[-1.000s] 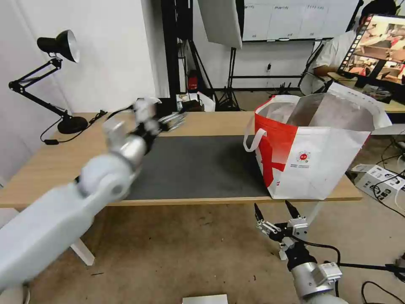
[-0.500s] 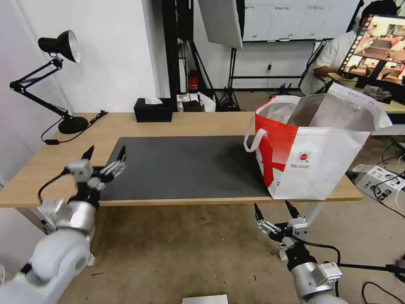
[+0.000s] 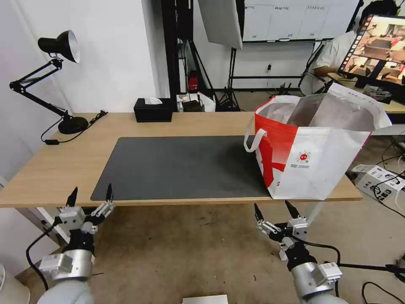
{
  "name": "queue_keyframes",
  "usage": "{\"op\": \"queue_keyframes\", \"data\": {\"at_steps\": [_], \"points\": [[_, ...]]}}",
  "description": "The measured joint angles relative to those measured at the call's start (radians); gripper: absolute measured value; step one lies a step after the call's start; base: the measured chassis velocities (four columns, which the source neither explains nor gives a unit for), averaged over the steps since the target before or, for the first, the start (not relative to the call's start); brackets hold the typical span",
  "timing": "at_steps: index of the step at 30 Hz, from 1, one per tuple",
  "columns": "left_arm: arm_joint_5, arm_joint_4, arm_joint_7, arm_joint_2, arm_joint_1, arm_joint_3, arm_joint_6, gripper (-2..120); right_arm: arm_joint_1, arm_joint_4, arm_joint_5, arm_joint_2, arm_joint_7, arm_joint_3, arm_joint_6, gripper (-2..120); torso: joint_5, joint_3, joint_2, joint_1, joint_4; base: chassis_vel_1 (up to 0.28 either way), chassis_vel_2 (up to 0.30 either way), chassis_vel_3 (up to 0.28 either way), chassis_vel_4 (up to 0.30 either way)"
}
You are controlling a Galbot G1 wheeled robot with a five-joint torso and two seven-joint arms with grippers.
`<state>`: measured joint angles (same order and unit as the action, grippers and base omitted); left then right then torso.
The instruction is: Pick up the trash from the table and place it into the takeout bag.
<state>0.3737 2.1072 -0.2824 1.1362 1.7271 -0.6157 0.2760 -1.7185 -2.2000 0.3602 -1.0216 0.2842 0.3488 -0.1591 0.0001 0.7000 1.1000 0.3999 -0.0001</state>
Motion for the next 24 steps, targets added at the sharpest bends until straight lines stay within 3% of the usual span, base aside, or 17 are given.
{"op": "queue_keyframes", "data": {"at_steps": [24], "points": [[-0.038,-0.011,0.017,0.025,0.025,0.041,0.009,100,0.000,0.000,0.000,0.000,0.000,0.000,0.000,100,-0.0001,0.000,0.000,0.000,0.0001,0.000,0.000,0.000,0.000]]}}
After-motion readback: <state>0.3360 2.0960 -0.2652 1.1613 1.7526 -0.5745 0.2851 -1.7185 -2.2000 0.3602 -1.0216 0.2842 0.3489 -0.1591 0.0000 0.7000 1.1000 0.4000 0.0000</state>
